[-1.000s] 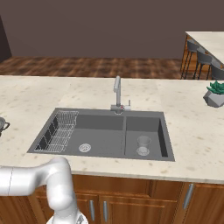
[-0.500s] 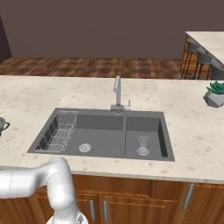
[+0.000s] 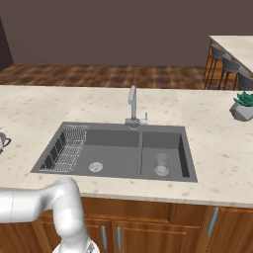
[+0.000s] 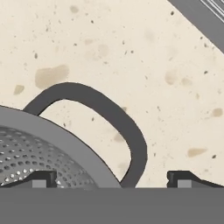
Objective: Place the colander in the left basin and the glass cup in the right basin of the sink.
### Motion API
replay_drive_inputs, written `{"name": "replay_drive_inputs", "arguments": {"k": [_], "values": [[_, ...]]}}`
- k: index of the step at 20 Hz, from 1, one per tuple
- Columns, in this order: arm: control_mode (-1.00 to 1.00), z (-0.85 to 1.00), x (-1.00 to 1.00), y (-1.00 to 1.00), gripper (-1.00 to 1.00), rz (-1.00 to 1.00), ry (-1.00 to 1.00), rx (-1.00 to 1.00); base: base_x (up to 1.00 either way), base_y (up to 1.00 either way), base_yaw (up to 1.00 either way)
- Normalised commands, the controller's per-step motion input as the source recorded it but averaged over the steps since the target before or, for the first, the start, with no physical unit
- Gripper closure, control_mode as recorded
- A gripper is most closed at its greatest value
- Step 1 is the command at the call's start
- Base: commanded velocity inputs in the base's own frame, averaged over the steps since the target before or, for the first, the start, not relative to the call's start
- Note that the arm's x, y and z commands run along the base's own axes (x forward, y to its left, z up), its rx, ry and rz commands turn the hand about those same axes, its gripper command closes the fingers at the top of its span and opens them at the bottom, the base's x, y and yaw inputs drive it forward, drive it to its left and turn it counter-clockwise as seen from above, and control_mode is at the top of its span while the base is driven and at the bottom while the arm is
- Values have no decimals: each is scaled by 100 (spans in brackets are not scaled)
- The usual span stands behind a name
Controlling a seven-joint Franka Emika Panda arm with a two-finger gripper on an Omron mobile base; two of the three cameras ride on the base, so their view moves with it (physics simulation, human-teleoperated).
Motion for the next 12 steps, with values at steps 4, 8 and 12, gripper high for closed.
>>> {"name": "replay_drive_inputs", "arguments": {"k": [4,8,12], "values": [[-100,0,32,23,-100,-2,0,0,0,0,0],[-100,0,17,33,-100,-3,0,0,0,0,0],[-100,-4,2,34,-100,-4,0,0,0,0,0]]}}
